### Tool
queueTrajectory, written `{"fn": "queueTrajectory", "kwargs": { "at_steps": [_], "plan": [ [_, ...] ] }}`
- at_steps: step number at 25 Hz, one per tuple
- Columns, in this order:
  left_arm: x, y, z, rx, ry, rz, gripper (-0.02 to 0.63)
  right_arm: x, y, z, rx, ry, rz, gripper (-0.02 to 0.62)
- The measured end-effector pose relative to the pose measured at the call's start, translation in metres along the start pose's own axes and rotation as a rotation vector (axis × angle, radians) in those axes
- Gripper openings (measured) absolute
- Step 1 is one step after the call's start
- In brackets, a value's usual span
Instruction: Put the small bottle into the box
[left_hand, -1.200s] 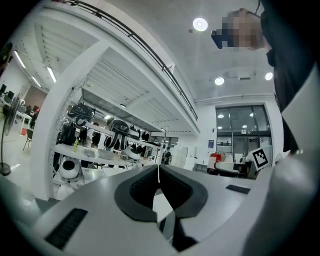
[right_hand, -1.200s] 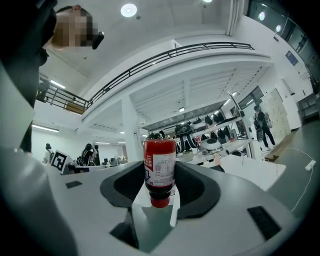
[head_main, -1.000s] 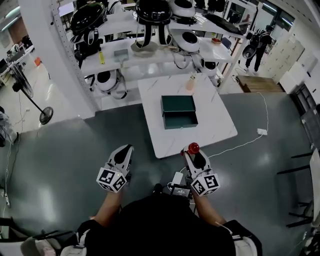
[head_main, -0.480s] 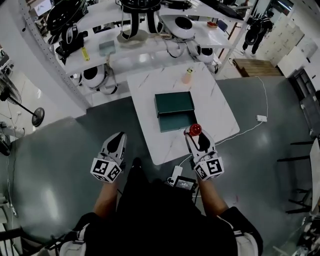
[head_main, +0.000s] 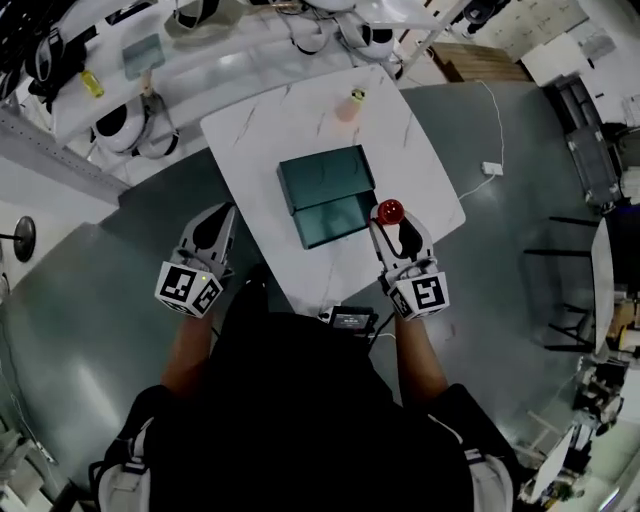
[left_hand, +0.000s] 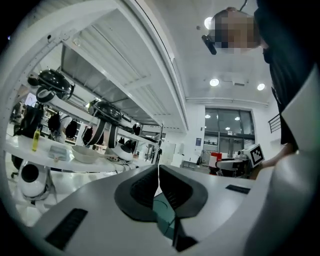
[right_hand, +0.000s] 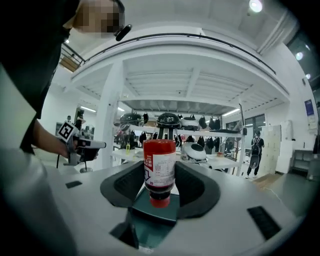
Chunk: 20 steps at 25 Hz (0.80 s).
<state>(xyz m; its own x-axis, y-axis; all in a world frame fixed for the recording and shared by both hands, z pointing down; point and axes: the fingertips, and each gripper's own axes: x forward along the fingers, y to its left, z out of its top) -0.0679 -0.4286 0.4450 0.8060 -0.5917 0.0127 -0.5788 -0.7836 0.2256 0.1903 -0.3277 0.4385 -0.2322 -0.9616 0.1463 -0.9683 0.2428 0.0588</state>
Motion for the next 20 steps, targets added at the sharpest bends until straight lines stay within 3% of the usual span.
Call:
{"fn": "queueTrajectory", "kwargs": {
  "at_steps": [4,7,15,20],
  "plan": [
    [0.036,0.015,-0.021,-0.043,0.048,-0.077,0.021,0.015,-0.009,-0.021,-0.075,0.121,-0.017,0.21],
    [0.058,0.018,-0.038,-0.076,0.091,-0.14,0.021,0.028,-0.001,-0.03,-0.194,0.208,0.017,0.21],
    [0.093,0.008,-0.074,-0.116,0.156,-0.281,0.021,0.054,0.015,-0.089,-0.4,0.466,0.193,0.21],
    [0.1,0.009,-0.099,-0.115,0.186,-0.312,0.021,0.06,0.023,-0.135,-0.502,0.624,0.347,0.21]
  ]
}}
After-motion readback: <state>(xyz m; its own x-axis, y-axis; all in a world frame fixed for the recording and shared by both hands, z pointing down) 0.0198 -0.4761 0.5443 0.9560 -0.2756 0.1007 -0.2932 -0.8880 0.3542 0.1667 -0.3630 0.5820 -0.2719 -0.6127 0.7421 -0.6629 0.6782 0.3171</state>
